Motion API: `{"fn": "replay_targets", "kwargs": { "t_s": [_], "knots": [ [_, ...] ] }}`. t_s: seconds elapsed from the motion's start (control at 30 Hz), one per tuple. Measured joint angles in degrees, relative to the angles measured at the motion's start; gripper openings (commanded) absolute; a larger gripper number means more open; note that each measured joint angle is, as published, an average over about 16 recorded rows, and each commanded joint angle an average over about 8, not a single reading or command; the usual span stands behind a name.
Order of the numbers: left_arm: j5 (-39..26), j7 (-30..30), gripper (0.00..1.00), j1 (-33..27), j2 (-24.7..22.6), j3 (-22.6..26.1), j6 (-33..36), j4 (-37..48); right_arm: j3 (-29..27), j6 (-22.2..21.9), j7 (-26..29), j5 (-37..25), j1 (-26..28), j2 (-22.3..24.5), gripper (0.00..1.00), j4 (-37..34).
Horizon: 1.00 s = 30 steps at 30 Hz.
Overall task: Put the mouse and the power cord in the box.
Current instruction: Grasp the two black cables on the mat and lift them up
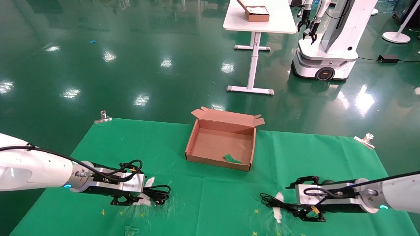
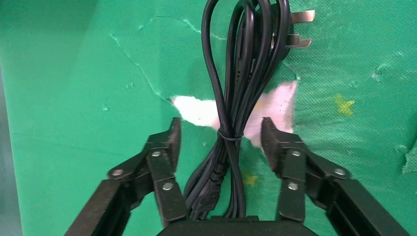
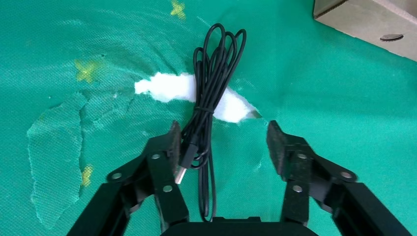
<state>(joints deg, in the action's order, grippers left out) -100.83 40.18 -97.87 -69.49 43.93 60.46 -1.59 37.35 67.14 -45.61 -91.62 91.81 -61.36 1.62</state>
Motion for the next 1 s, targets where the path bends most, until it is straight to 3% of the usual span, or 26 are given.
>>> {"fn": "replay_targets", "kwargs": {
  "t_s": [1.0],
  "knots": [
    [2.39, -1.94, 0.00, -1.28, 1.06, -1.65, 1.90, 0.64, -1.22, 1.01, 0.86, 1.79, 0.94, 1.66, 0.00, -0.20]
  ]
}}
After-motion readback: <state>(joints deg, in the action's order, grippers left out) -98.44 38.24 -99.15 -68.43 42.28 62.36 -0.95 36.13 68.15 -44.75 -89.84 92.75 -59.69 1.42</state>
